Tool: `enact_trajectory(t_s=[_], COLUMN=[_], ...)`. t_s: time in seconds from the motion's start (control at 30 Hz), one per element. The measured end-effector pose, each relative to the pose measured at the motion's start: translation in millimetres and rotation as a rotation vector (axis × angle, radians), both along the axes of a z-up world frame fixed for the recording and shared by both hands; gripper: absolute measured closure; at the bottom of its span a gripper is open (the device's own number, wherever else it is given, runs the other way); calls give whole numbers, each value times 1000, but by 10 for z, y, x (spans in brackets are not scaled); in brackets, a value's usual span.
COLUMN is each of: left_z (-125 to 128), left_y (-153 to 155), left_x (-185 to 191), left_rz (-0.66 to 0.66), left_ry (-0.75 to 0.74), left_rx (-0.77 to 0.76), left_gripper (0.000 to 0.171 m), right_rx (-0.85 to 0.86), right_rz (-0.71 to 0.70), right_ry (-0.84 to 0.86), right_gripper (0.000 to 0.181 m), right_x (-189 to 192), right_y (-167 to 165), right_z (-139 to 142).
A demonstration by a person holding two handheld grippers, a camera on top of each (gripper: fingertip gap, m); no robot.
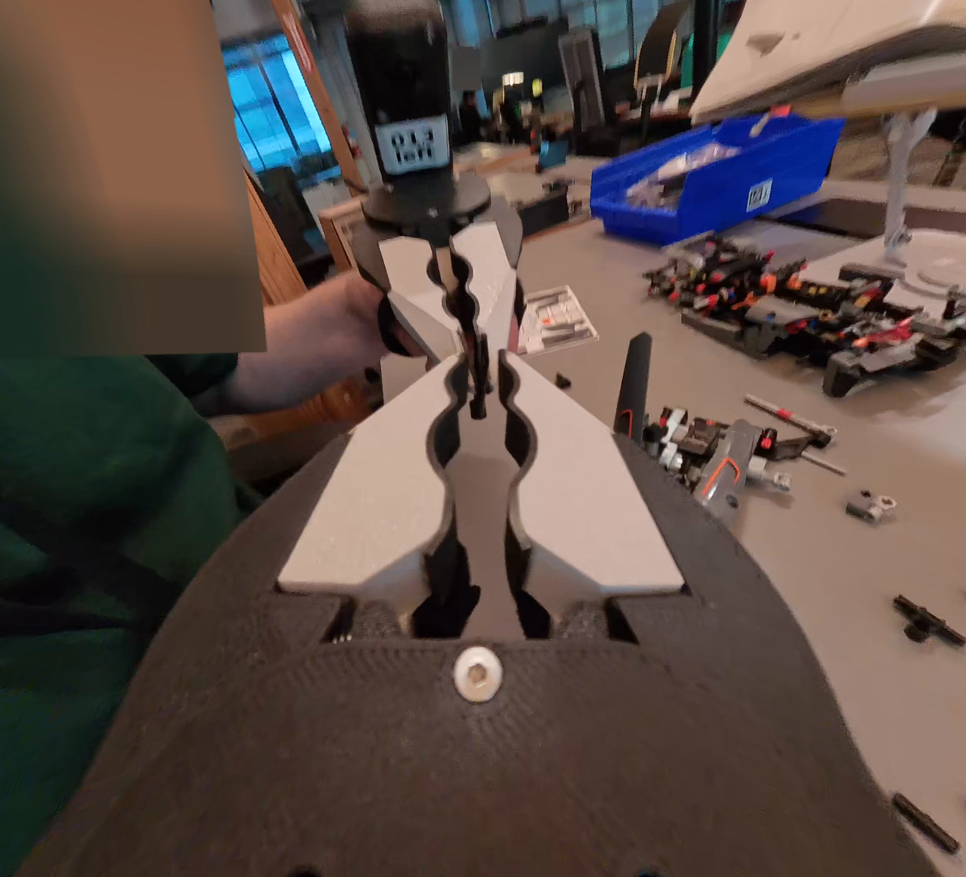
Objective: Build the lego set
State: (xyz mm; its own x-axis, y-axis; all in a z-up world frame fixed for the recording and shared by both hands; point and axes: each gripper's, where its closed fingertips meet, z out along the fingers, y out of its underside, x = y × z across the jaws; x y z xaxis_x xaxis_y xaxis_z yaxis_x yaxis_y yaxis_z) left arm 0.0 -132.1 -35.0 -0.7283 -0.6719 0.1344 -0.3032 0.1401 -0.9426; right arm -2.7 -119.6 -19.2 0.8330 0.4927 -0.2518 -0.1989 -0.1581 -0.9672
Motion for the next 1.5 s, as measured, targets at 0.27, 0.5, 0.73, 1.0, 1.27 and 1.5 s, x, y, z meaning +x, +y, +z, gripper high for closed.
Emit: enact_trajectory(t_s=[0.27, 0.5, 0.73, 1.0, 1.27, 1.5], left_z=[-78, -476, -849, -908, -959, -930], left_y=[184, 776, 767, 718, 642, 703], left_x=[72, 133, 342, 392, 472, 608], left_rz=[80, 281, 261, 250, 335, 459], left_ry=[-69, 35, 131, 153, 178, 169], left_rx=[154, 162, 131, 91, 31, -76], left_gripper=[154, 137, 138, 163, 166, 167], right_rx=[-68, -124, -150, -155, -134, -143], right_rz=[-104, -341, -419, -494, -537, -572], right_ry=[-31, -27, -74, -94, -90, -72], right_gripper=[181, 181, 181, 181, 181, 181], right_x=[165, 510, 486, 527, 586, 690], right_y=[99, 262, 433, 478, 466, 471], right_z=[-152, -509, -675, -762, -770, -780])
